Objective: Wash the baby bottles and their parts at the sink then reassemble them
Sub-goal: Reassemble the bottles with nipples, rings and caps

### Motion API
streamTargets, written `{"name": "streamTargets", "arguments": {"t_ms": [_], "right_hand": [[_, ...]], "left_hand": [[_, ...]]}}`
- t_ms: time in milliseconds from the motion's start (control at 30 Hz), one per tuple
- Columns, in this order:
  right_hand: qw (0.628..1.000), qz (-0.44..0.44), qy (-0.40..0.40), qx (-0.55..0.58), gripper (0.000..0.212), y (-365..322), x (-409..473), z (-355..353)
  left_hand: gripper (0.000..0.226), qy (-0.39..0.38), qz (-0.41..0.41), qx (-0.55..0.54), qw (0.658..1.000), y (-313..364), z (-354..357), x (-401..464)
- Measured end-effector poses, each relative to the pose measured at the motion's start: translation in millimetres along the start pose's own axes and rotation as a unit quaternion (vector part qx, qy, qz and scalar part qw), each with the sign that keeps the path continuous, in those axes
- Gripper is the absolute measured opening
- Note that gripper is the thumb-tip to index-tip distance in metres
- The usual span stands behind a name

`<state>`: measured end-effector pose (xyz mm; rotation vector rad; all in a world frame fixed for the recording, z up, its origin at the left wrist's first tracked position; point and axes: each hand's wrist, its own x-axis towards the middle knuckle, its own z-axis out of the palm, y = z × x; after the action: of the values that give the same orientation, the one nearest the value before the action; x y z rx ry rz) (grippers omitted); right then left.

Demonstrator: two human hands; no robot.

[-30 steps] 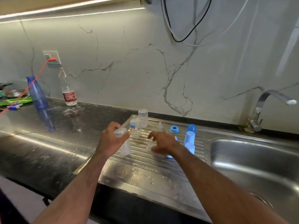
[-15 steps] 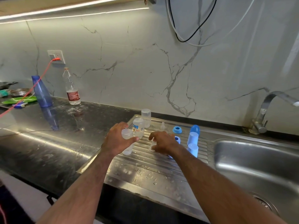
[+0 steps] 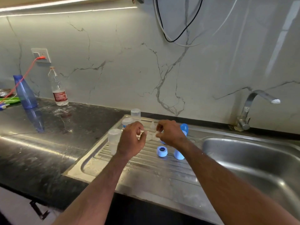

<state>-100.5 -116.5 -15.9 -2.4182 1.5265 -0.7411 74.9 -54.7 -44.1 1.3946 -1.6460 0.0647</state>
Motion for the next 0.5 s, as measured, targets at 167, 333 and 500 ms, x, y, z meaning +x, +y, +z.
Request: {"name": "streamTargets", "arguments": {"t_ms": [167, 333, 500], "right_hand": [[0.998, 0.010, 0.042, 0.049, 0.015, 30, -18, -25], [0.992, 0.005, 0.086, 0.098, 0.012, 46, -32, -31], [0.958, -0.005, 0.192, 0.211, 0.011, 41, -44, -41]], "left_hand": [[0.041, -0.182, -0.128, -0.055, 0.973, 5, 47, -17], [0.020, -0.254, -0.096, -0.054, 0.961, 27, 67, -23], [0.013, -0.051, -0.169, -0.167, 0.970, 25, 75, -19]]}}
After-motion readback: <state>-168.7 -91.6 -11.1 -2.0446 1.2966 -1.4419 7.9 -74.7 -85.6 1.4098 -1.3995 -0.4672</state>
